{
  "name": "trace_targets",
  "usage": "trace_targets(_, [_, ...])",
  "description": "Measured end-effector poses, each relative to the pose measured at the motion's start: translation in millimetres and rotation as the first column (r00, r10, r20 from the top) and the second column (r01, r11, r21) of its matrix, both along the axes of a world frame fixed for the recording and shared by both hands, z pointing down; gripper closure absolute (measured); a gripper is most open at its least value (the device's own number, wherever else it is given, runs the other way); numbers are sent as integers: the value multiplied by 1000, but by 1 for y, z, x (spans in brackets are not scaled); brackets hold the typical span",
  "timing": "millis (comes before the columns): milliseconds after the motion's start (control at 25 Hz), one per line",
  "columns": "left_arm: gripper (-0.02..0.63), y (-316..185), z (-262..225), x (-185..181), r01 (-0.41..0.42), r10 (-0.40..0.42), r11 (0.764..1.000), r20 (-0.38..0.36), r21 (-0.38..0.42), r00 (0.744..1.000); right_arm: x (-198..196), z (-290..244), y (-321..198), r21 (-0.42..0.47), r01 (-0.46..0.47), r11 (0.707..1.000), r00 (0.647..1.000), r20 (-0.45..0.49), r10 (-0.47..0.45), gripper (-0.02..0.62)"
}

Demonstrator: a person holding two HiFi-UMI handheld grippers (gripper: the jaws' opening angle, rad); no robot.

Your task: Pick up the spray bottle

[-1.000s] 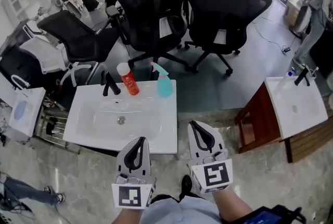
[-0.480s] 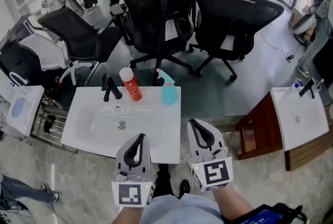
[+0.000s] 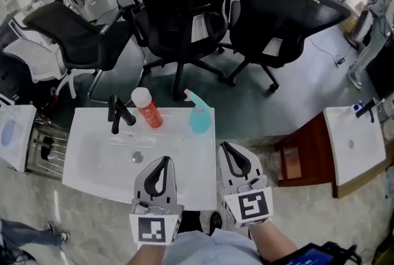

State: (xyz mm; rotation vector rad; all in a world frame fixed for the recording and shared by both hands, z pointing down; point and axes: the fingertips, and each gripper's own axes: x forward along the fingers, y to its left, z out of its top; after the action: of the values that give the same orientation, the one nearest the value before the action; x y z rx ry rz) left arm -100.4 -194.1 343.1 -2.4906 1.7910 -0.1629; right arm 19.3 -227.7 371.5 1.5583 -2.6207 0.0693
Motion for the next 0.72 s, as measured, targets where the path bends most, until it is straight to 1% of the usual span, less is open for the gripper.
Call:
trace_targets(240, [591, -43, 17, -7, -20, 20, 999, 10, -51, 1000, -11, 15, -43, -31, -6, 999, 1000, 0, 6, 554])
trace_targets(320, [591, -56, 23, -10, -24, 25, 998, 11, -66, 1000, -15, 21, -54, -44, -2, 999, 1000, 0, 2, 537])
trace_targets(360, [591, -62, 26, -11, -27, 27, 997, 12, -72, 1000, -17, 24, -59, -51, 3, 999, 1000, -1, -3, 518])
trace_targets(440, [591, -73, 31, -14, -32, 33, 996, 9, -84, 999, -22, 29, -70, -59, 13, 998, 1000, -3, -13, 448])
trace_targets(520, [591, -82, 36, -16, -35, 36, 994, 5, -103, 999, -27, 32, -80, -52, 17, 999, 1000, -4, -17, 397])
trace_targets(600, [590, -91, 42, -18, -37, 38, 992, 1, -119, 999, -32, 35, -90, -47, 18, 999, 1000, -2, -18, 370])
trace_targets(720, [590, -105, 49, -22, -41, 42, 990, 0, -132, 999, -35, 38, -105, -47, 10, 999, 1000, 1, -10, 351])
